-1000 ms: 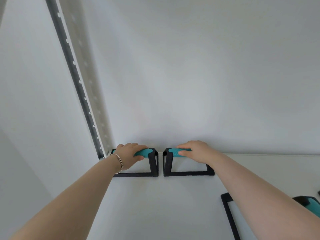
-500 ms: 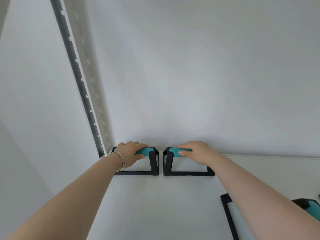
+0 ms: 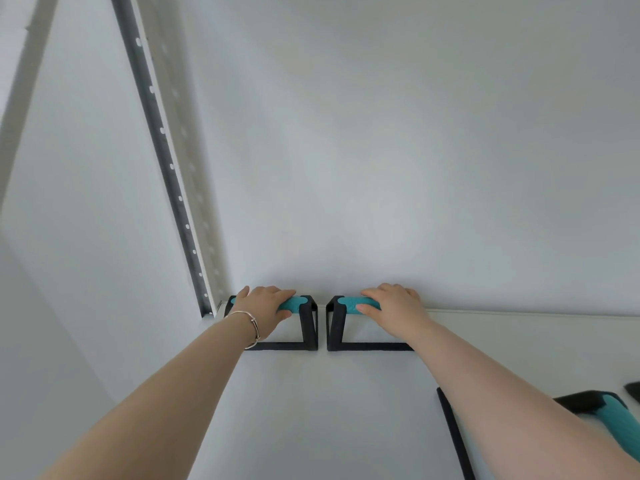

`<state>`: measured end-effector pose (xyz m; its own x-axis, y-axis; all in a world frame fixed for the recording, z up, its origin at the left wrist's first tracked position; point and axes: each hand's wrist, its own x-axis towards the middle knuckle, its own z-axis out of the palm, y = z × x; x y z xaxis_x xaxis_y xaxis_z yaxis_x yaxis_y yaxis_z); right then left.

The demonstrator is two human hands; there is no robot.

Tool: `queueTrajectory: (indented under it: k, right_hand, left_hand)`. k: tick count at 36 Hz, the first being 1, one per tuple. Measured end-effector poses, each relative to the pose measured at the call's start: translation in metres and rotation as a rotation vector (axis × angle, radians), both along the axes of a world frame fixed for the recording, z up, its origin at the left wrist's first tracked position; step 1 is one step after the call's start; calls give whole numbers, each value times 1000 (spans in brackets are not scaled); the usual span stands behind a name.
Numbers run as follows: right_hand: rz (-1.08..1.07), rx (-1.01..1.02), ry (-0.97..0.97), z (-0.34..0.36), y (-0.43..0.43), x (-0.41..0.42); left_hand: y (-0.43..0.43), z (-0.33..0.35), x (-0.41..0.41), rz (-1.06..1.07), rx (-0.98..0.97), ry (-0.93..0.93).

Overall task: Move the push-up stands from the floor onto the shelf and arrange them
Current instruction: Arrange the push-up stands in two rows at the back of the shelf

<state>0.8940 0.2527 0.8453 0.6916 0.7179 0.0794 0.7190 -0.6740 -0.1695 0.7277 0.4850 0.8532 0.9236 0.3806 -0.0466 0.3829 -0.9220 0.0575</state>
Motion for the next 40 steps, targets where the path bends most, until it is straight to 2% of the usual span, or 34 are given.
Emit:
queueTrajectory:
  k: [8, 18, 25, 32, 40]
  right_hand:
    - [-79, 56, -192, -10, -19, -33]
    - [-241, 132, -353, 11, -81, -63]
    - [-395, 124, -309, 36, -156, -77]
    - [-497, 140, -311, 26, -241, -79]
    - [-626, 40, -110, 4, -308, -74]
  left_hand:
    - [-43, -3, -11, 119, 70, -120]
    - [-145, 1, -10, 123, 50, -301]
    - [-226, 12, -18, 90, -92, -306]
    - [-315, 24, -10, 57, -132, -311]
    - [-396, 14, 10, 164, -299, -169]
